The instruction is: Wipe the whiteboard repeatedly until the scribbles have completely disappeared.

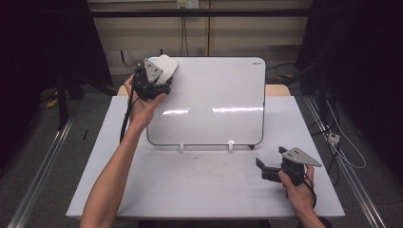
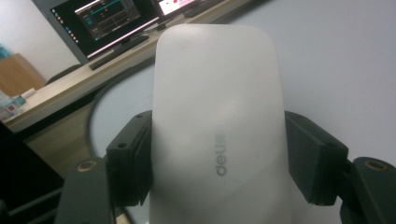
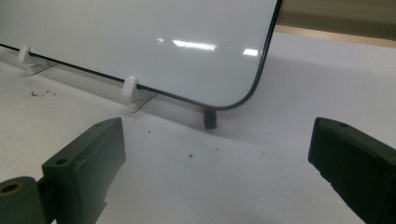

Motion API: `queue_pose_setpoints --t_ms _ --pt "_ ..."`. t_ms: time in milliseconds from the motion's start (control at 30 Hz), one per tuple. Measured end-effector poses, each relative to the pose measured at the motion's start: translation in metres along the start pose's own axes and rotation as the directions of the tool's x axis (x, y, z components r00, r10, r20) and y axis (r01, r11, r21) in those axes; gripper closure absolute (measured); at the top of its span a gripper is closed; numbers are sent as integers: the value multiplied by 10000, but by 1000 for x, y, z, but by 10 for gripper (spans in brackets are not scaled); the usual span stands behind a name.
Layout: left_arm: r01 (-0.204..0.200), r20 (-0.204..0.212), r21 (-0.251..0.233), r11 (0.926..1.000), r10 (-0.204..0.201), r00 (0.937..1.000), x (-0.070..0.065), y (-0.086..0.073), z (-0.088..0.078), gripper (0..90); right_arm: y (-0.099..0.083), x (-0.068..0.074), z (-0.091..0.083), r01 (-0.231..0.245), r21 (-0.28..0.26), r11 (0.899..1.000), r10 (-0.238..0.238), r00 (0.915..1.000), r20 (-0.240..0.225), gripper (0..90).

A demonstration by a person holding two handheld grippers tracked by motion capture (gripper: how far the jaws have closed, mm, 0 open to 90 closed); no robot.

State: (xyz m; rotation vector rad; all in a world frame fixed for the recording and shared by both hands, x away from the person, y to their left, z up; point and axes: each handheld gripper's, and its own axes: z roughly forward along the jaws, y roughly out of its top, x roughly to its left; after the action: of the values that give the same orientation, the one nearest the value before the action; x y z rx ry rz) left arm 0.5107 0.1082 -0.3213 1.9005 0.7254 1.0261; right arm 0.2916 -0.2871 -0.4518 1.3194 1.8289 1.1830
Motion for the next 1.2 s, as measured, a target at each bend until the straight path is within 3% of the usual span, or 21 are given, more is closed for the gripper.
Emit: queue_pose_setpoints --t_ms 100,167,233,267,333,500,567,633,733,767,800,933,1200 --pt "-399 183 -8 9992 399 9990 -16 -4 -1 312 0 0 0 9 -11 10000 -9 10000 -13 39" --pt "-715 145 51 9974 714 9973 -19 -3 -3 312 0 0 0 21 -9 10000 -21 10000 -20 39" --pt "-446 257 41 9990 445 9987 -15 -3 -5 312 0 0 0 31 -28 10000 -31 10000 -26 39" --pt "-326 49 109 9994 326 9995 -13 -3 -5 312 0 0 0 31 -28 10000 -31 10000 -26 39" --pt "319 -200 116 9994 -317 9993 -8 -5 -6 312 0 0 -1 41 -37 10000 -42 10000 -22 39" --pt "1317 -910 -51 9913 -1316 9871 0 -8 -9 312 -1 -2 -3 -11 -67 10000 11 10000 6 39" --pt "1680 -1088 -165 9857 -1688 9796 5 -11 -11 312 -2 -3 -4 -39 -64 10000 39 10000 45 39" --pt "1814 -1104 -280 9830 -1834 9768 6 -13 -12 311 -2 -4 -5 -54 -71 10000 55 10000 35 39" --pt "1759 -1553 -458 9833 -1809 9712 0 -14 -10 312 -2 -4 -5 -53 -57 10000 54 10000 51 39" --pt "1752 -1489 -415 9837 -1795 9724 0 -14 -9 312 -2 -3 -5 -27 -89 10000 27 10000 61 39" --pt "1792 -1314 -331 9833 -1820 9745 1 -15 -8 312 -2 -3 -5 -27 -89 10000 27 10000 61 39" --pt "1145 -936 -48 9934 -1145 9890 -5 -16 -10 312 -1 -2 -3 12 -66 10000 -11 10000 58 39" --pt "87 -558 188 9998 -76 9984 -41 -19 -11 312 1 3 -1 133 -57 9999 -133 9999 -19 39"
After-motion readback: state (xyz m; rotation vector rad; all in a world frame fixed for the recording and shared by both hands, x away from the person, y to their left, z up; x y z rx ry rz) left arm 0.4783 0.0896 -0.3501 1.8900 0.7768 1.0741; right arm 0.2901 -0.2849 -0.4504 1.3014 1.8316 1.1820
